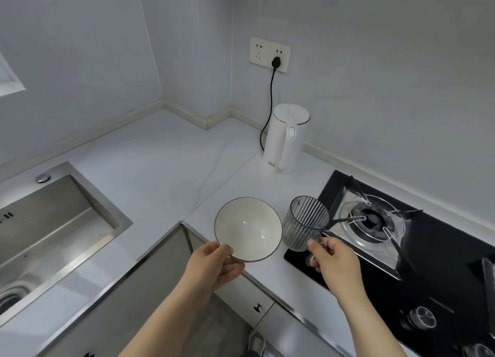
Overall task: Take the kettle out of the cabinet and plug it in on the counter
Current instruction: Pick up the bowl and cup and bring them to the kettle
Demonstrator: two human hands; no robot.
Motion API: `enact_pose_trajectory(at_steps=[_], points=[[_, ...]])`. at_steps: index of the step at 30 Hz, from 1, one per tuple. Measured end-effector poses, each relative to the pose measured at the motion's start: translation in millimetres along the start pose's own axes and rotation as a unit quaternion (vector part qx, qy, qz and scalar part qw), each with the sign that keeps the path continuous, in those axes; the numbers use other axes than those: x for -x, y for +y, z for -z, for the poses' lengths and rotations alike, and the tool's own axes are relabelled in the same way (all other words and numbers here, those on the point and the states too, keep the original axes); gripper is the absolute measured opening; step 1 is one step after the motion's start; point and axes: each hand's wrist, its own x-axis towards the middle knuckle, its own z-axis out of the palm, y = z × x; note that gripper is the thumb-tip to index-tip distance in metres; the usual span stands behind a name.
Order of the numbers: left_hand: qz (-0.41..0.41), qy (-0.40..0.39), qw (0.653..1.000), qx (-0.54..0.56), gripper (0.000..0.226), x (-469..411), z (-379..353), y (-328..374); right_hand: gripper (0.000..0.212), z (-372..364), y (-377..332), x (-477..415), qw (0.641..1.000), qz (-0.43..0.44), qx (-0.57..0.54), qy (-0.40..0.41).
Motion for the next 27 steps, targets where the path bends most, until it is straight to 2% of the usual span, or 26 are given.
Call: enact_pose_trajectory(at_steps=[13, 27], points=[[0.049, -0.021, 0.996, -0.072, 0.015, -108.2, -97.7, 41.8, 0.019, 24.8, 4.3, -166.2, 0.998, -0.038, -0.004, 0.04], [0.124, -0.069, 0.981, -0.134, 0.014, -200.8, -162.9, 51.9, 0.014, 37.9, 11.3, -285.1, 0.996, -0.055, 0.03, 0.066]])
